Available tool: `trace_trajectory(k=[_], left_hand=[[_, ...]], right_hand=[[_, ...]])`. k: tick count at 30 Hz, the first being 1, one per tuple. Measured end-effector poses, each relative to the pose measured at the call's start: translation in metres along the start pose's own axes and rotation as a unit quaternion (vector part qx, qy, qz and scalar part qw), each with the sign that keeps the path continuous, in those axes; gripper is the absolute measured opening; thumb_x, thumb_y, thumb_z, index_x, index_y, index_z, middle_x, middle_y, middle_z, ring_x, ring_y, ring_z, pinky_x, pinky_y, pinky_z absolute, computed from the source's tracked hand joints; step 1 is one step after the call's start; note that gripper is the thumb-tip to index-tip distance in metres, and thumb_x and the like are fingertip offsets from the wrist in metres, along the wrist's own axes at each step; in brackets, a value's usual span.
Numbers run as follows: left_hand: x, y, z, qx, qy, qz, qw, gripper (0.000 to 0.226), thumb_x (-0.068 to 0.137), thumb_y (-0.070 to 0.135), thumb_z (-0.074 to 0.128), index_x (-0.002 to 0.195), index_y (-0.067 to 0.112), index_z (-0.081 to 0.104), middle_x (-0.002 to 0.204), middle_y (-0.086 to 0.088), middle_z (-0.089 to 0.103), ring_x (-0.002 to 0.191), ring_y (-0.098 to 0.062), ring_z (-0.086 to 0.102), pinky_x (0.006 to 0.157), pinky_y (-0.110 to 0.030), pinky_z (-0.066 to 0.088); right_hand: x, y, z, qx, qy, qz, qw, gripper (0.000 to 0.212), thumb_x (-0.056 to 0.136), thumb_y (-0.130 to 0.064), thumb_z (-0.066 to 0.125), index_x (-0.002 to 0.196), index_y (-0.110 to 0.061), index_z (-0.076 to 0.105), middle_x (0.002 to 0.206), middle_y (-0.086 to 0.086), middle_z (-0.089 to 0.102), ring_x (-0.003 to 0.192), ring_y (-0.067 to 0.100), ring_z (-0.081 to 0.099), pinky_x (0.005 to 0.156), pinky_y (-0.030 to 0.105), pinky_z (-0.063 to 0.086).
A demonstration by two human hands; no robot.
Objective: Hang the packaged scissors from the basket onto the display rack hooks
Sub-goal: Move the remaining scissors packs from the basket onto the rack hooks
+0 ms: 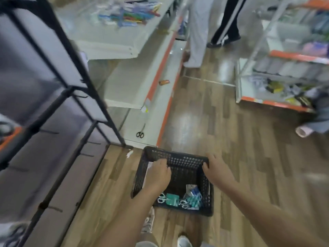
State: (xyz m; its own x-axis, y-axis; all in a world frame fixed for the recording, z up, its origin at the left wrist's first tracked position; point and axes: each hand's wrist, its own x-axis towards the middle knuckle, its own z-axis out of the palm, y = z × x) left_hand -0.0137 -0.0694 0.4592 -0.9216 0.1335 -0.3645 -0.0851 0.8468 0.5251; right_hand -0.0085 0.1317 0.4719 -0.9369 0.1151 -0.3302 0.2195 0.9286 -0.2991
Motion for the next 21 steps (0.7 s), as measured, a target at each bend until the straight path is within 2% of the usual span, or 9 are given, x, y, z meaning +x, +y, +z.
trace_trajectory(k=[3,8,12,13,15,17,19,21], left_hand=[[0.028,-0.033,0.005,0.051,-0.048,0.021,0.997,0.022,0.098,0.018,0.036,0.107,0.007,0.052,0.109,-0.010,0.058,0.100,-0.028,0.055,0.083,-0.037,0.043],[0.072,-0.098,0.041,0.094,-0.083,-0.015,0.992,0.019,0.093,0.020,0.042,0.100,0.009,0.056,0.105,-0.010,0.059,0.099,-0.026,0.057,0.084,-0.038,0.047],[0.101,-0.148,0.108,0.132,-0.125,-0.033,0.983,0.021,0.097,0.025,0.039,0.111,0.014,0.052,0.114,-0.005,0.055,0.103,-0.020,0.054,0.086,-0.031,0.046],[0.112,-0.161,0.129,0.141,-0.141,-0.034,0.979,0.024,0.098,0.026,0.038,0.115,0.015,0.049,0.119,-0.004,0.052,0.107,-0.019,0.052,0.090,-0.031,0.045],[0.136,-0.188,0.176,0.157,-0.179,-0.023,0.971,0.031,0.100,0.028,0.034,0.126,0.014,0.043,0.129,-0.003,0.046,0.118,-0.018,0.047,0.097,-0.028,0.040],[0.159,-0.217,0.225,0.166,-0.192,-0.012,0.967,0.031,0.101,0.029,0.032,0.127,0.014,0.041,0.131,-0.002,0.043,0.121,-0.016,0.042,0.098,-0.026,0.037],[0.184,-0.249,0.272,0.177,-0.189,-0.003,0.966,0.030,0.101,0.029,0.033,0.127,0.016,0.039,0.134,-0.001,0.041,0.123,-0.014,0.038,0.102,-0.025,0.034],[0.215,-0.283,0.314,0.181,-0.182,-0.003,0.967,0.040,0.100,0.031,0.035,0.136,0.015,0.033,0.145,-0.002,0.031,0.132,-0.015,0.031,0.109,-0.026,0.029]], right_hand=[[0.016,-0.011,0.035,0.008,-0.027,0.040,0.999,0.032,0.096,-0.023,0.040,0.125,-0.011,0.047,0.123,0.008,0.052,0.102,0.025,0.055,0.079,0.033,0.046],[0.044,-0.025,0.112,0.012,-0.052,0.060,0.997,0.042,0.097,-0.023,0.041,0.137,-0.008,0.040,0.132,0.007,0.049,0.119,0.023,0.049,0.093,0.032,0.041],[0.063,-0.004,0.207,0.012,-0.092,0.052,0.994,0.030,0.091,-0.019,0.049,0.119,-0.007,0.053,0.112,0.010,0.060,0.102,0.027,0.058,0.081,0.036,0.047],[0.073,0.004,0.232,-0.003,-0.109,0.041,0.993,0.031,0.090,-0.021,0.050,0.119,-0.009,0.053,0.113,0.008,0.060,0.102,0.025,0.058,0.082,0.035,0.047],[0.096,0.022,0.284,-0.033,-0.129,0.030,0.991,0.040,0.094,-0.026,0.046,0.131,-0.012,0.044,0.126,0.004,0.052,0.113,0.020,0.052,0.093,0.031,0.043],[0.121,0.041,0.336,-0.039,-0.144,0.036,0.988,0.047,0.097,-0.029,0.039,0.141,-0.015,0.031,0.137,0.001,0.041,0.123,0.017,0.043,0.101,0.028,0.038],[0.148,0.057,0.386,-0.039,-0.121,0.050,0.991,0.048,0.098,-0.030,0.036,0.143,-0.016,0.027,0.140,-0.001,0.038,0.125,0.015,0.041,0.102,0.026,0.036],[0.180,0.071,0.438,-0.032,-0.099,0.040,0.994,0.049,0.098,-0.031,0.036,0.144,-0.015,0.027,0.144,0.000,0.036,0.128,0.016,0.040,0.103,0.027,0.034]])
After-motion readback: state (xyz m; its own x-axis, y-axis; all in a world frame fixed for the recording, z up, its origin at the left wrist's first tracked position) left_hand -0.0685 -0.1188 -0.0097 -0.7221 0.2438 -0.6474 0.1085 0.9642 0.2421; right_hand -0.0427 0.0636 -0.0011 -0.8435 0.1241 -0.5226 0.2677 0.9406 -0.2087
